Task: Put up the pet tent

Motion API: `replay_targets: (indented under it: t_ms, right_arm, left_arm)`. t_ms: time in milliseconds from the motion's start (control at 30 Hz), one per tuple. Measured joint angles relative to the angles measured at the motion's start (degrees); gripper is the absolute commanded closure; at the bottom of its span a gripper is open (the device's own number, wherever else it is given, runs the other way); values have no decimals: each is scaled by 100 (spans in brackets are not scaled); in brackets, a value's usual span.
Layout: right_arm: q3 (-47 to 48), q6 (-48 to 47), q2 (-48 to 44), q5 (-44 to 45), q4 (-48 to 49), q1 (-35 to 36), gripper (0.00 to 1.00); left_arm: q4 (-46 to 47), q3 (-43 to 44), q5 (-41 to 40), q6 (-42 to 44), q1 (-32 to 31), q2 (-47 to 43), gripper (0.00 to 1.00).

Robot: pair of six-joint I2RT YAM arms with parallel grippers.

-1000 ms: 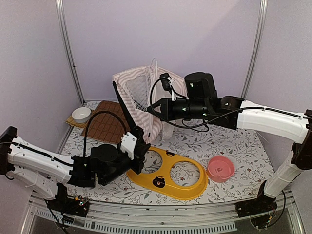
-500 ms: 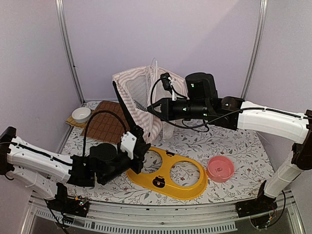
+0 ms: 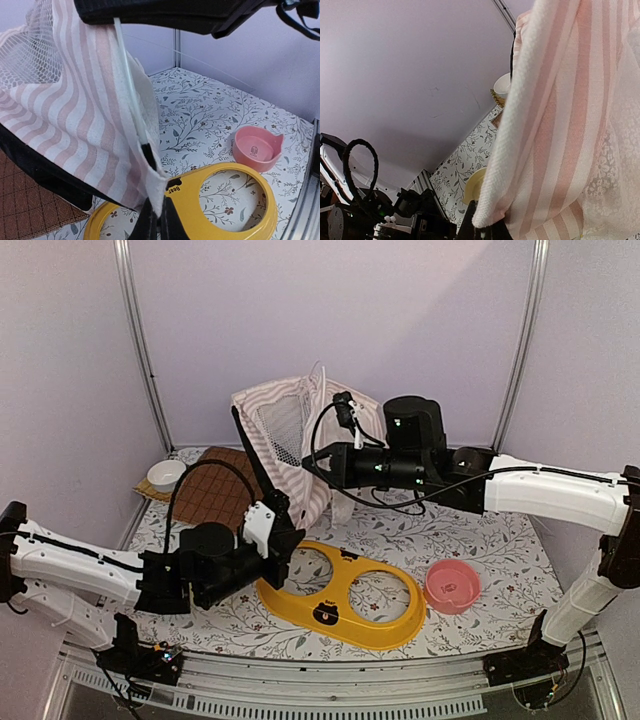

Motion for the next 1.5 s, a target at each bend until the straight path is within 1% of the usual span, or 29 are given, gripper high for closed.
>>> replay_targets:
  t_ms: [233, 467, 633, 833, 1133, 1267, 1500]
  right_arm:
    - [-103, 61, 0, 0, 87, -44, 100]
    - [-105, 118, 0, 2, 131, -48, 100]
    - [-85, 118, 39, 0, 173, -48, 100]
    - [-70, 120, 188, 31, 295, -48, 100]
    - [-70, 118, 236, 133, 385, -46, 100]
    - [-59, 114, 251, 133, 387, -44, 100]
    - [31, 85, 310, 282, 389, -46, 100]
  left_arm:
    - [-57, 4, 407, -122, 302, 0, 100]
    - [-35, 44, 704, -66, 345, 2, 100]
    - [-70, 85, 769, -48, 387, 2, 100]
    - [-181, 116, 1086, -208, 682, -42, 100]
    - [-409, 245, 1513, -256, 872, -120, 100]
    - [-503, 295, 1587, -247, 892, -120, 94]
    - [-699, 308, 1694, -267, 896, -260, 92]
